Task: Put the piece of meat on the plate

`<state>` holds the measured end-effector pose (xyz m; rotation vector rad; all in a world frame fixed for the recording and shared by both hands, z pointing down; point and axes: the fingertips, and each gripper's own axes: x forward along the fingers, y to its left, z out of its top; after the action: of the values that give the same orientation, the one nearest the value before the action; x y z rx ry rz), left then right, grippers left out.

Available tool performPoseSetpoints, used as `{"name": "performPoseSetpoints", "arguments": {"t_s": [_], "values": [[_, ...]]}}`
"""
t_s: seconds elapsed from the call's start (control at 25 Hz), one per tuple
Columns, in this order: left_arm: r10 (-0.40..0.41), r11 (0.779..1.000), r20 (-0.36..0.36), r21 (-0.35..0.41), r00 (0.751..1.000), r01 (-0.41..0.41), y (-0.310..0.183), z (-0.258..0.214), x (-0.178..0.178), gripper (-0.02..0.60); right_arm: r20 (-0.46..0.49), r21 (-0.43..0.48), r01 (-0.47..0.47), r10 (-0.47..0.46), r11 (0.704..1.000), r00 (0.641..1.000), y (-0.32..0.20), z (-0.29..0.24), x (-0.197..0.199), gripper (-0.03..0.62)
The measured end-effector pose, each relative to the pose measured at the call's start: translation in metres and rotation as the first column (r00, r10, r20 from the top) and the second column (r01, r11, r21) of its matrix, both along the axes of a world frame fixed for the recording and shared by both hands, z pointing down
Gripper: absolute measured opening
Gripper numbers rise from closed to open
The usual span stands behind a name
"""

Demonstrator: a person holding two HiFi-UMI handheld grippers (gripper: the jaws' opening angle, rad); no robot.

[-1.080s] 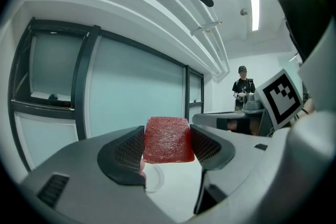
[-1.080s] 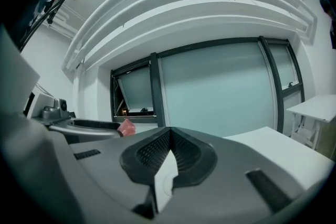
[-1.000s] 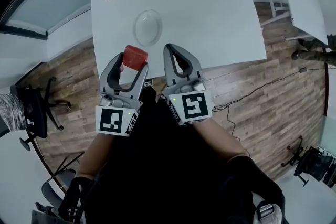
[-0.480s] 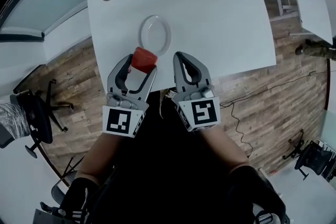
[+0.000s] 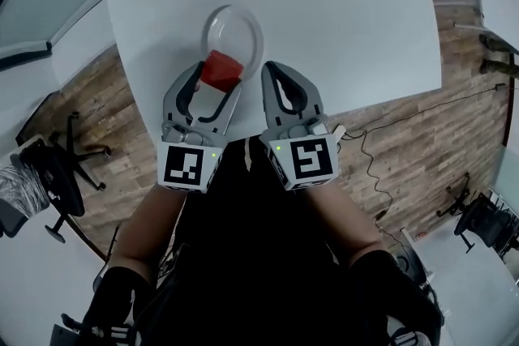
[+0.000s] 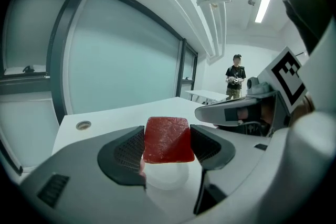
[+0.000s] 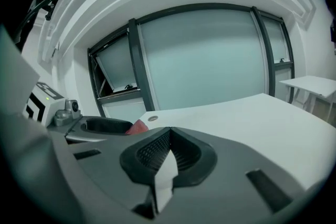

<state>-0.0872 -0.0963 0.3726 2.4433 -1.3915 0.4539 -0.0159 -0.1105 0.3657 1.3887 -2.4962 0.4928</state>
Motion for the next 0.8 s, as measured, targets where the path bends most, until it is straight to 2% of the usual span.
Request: {"name": "performPoseSetpoints", "arguments": {"t_s": [0.28,0.8], "values": [[0.033,0.999,0.036,-0.026,0.999,-0.032,-0.027,0.04,0.003,0.275,-0.007,-0.051,-0.044,0.044,0.998,0.999,-0.017,0.028,0.003,0.003],[0.106,0.986,0.091,-0.142,0.99,-0.092,-0.04,0.087,0.02,0.275,0.008,-0.138,-0.094,0.096,0.986,0.995,-0.026,0.065,0.01,0.003]]}}
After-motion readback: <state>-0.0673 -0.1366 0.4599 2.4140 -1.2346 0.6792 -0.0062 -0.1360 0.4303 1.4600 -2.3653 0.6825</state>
